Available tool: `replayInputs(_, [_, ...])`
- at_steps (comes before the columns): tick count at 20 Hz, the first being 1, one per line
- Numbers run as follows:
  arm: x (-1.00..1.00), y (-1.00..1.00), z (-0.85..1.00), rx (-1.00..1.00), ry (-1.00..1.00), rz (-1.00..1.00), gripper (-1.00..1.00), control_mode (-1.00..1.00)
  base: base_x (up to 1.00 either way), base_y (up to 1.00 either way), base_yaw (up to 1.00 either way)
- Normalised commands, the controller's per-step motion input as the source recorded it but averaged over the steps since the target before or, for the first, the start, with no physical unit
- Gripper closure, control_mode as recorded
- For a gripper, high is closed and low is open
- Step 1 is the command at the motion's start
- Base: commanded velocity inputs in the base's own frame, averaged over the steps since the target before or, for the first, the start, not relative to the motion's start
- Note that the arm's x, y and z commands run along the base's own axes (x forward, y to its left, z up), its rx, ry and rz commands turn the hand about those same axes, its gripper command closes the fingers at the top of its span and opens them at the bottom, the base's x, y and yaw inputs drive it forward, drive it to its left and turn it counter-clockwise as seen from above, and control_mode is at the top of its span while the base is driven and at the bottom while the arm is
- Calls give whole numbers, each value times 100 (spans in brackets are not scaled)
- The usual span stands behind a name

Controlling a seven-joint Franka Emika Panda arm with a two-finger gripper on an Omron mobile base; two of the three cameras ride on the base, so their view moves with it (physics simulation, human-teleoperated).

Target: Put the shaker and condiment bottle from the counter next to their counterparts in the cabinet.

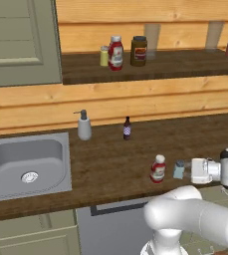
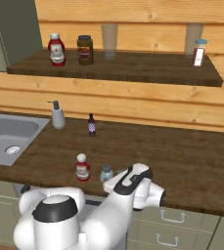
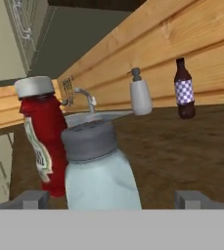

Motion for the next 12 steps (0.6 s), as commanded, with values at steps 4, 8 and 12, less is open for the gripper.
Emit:
replayInputs(4, [4,-3,-14,8,-8,10,-100,-100,0,0,0])
replayInputs(8, [0,9,-7,10,-7,12,-100,-100,0,0,0])
replayInputs(12, [8,27,-1,8,-1,8,-100,-100,0,0,0])
